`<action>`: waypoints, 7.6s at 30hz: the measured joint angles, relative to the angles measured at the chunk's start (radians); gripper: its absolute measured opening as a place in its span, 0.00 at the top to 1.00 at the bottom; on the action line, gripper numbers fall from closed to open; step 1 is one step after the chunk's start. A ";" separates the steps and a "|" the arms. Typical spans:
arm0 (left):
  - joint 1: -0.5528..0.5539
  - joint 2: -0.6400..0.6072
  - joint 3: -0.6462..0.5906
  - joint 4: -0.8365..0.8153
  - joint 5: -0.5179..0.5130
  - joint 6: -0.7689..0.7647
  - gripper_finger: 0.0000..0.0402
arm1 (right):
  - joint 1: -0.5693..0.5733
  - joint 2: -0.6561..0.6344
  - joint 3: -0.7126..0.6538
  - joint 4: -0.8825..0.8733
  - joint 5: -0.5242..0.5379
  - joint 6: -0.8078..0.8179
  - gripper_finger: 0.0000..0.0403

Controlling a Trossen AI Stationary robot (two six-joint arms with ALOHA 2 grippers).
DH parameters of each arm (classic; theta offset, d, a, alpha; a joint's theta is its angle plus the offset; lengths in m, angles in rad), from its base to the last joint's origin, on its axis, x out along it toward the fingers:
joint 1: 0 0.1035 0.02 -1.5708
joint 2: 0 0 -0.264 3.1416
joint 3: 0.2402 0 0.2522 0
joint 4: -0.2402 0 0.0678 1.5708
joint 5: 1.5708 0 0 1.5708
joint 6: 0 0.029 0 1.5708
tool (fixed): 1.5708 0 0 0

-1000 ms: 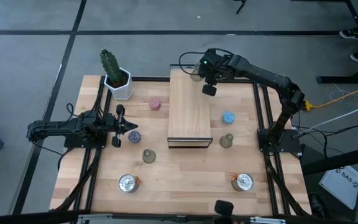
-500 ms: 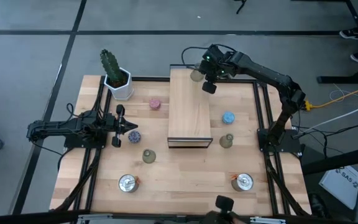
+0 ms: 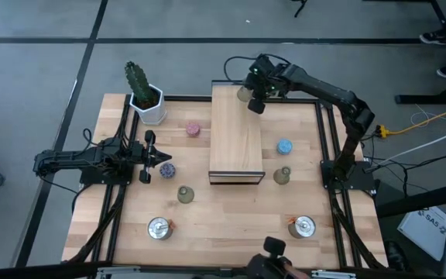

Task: Pick & Place candle stick holders
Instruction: Put the top transparent candle holder on the shelf, then put the right transparent candle holder on the shelf

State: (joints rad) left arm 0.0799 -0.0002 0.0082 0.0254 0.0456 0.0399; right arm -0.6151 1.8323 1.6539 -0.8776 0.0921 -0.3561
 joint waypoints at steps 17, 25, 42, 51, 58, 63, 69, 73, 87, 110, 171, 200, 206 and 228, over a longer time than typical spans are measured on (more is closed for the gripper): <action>0.000 0.000 0.000 0.000 0.000 0.000 0.98 | 0.000 0.008 0.000 0.162 -0.068 0.000 0.92; 0.000 0.000 0.000 0.000 0.000 0.000 0.99 | 0.000 0.008 0.000 0.191 -0.078 0.000 0.92; 0.000 0.000 0.000 0.000 0.000 0.000 0.99 | 0.000 0.042 0.000 0.294 -0.118 0.000 0.92; 0.000 0.000 0.000 0.000 0.000 0.000 0.98 | 0.000 0.042 0.000 0.339 -0.160 0.000 0.92; 0.000 0.000 0.000 0.000 0.000 0.000 0.99 | 0.001 0.042 0.000 0.400 -0.201 0.001 0.92; 0.000 0.000 0.000 0.000 0.000 0.000 0.99 | 0.000 0.042 0.000 0.444 -0.234 0.025 0.92; 0.000 0.000 0.000 0.000 0.000 0.000 0.99 | 0.001 0.042 0.000 0.410 -0.222 0.027 0.92; 0.000 0.000 0.000 0.000 0.000 0.000 0.98 | 0.001 0.036 0.000 0.371 -0.219 0.027 0.92; 0.000 0.000 0.000 0.000 0.000 0.000 0.98 | 0.039 -0.075 0.011 0.159 -0.216 0.027 0.92; 0.000 0.000 0.000 0.000 0.000 0.000 0.98 | 0.127 -0.467 -0.356 0.018 -0.224 0.034 0.92; 0.000 0.000 0.000 0.000 0.000 0.000 0.98 | 0.703 -0.709 -0.624 -0.273 -0.224 0.142 0.54; 0.000 0.000 0.000 0.000 0.000 0.000 0.99 | 0.703 -0.690 -0.760 -0.150 -0.122 0.296 0.19; 0.000 0.000 0.000 0.000 0.000 0.000 0.98 | 0.703 -0.648 -0.760 -0.142 -0.122 0.293 0.19; 0.000 0.000 0.000 0.000 0.000 0.000 0.98 | 0.702 -0.595 -0.872 -0.004 -0.119 0.335 0.19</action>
State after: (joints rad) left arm 0.0799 0.0000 0.0082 0.0254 0.0456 0.0397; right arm 0.0873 1.2373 0.7820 -0.8814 -0.0265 -0.0208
